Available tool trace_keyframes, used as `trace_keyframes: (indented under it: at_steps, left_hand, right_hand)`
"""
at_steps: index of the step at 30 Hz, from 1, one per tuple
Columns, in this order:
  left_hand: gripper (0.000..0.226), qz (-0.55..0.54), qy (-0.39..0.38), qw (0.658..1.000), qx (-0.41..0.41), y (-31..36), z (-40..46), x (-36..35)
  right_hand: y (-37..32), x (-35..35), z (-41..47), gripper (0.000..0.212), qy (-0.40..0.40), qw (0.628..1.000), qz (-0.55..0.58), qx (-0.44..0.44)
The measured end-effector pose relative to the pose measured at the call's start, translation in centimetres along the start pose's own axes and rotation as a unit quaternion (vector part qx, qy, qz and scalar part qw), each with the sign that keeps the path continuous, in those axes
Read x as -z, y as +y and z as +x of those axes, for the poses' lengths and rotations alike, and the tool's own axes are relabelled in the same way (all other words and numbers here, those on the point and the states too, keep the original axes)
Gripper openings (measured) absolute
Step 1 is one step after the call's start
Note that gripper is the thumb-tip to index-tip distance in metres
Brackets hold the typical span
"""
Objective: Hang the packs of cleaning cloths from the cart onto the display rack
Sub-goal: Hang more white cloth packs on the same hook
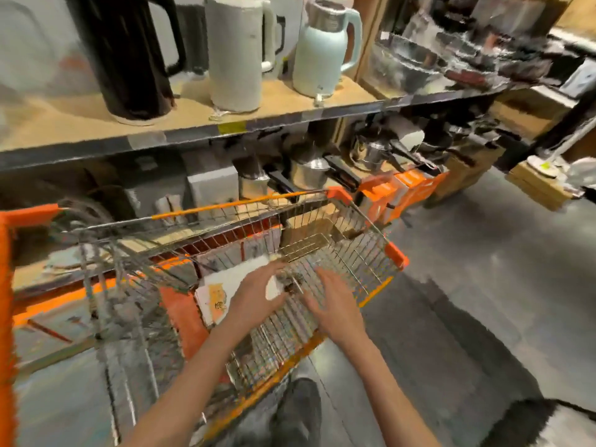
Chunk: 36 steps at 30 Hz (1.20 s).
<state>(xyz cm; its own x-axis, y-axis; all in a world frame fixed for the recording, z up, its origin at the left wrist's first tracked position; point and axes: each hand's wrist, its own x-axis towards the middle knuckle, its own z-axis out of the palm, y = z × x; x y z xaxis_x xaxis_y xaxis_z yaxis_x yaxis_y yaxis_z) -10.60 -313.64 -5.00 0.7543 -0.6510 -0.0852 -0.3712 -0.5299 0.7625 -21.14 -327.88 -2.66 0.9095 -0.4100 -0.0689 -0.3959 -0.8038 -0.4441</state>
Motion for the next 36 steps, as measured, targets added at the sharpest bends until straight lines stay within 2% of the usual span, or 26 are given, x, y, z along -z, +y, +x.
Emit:
trace_keyframes:
  at_steps: [4, 10, 15, 18, 22, 29, 36]
  left_hand:
    - [0.052, -0.09, 0.075, 0.988, 0.1, -1.7, 4.1, -2.5]
    - [0.05, -0.18, 0.168, 0.94, 0.237, -3.1, 8.9, -4.8]
    - [0.052, -0.257, 0.273, 0.859, 0.349, -6.7, 9.4, -6.2]
    - [0.053, -0.286, 0.322, 0.811, 0.395, -10.1, 8.5, -8.5]
    - [0.053, -0.343, 0.368, 0.738, 0.45, -14.2, 10.3, -11.3]
    - [0.055, -0.319, 0.441, 0.682, 0.49, -20.8, 11.3, -14.5]
    - [0.065, -0.25, 0.469, 0.67, 0.518, -23.7, 10.4, -17.0]
  right_hand:
    - [0.9, -2.3, 6.8, 0.078, -0.078, 0.994, -0.008, 0.071]
    - [3.7, -3.1, 16.2, 0.068, -0.185, 0.969, -0.021, 0.16]
    - [3.0, -6.1, 22.2, 0.06, -0.253, 0.941, -0.02, 0.223]
    - [1.6, -10.3, 23.6, 0.066, -0.312, 0.915, -0.012, 0.257]
    - [1.1, -16.4, 25.8, 0.059, -0.344, 0.894, -0.017, 0.286]
    - [0.6, -25.3, 29.3, 0.069, -0.407, 0.877, 0.019, 0.256]
    - [-0.1, -31.6, 30.9, 0.082, -0.418, 0.867, 0.027, 0.27]
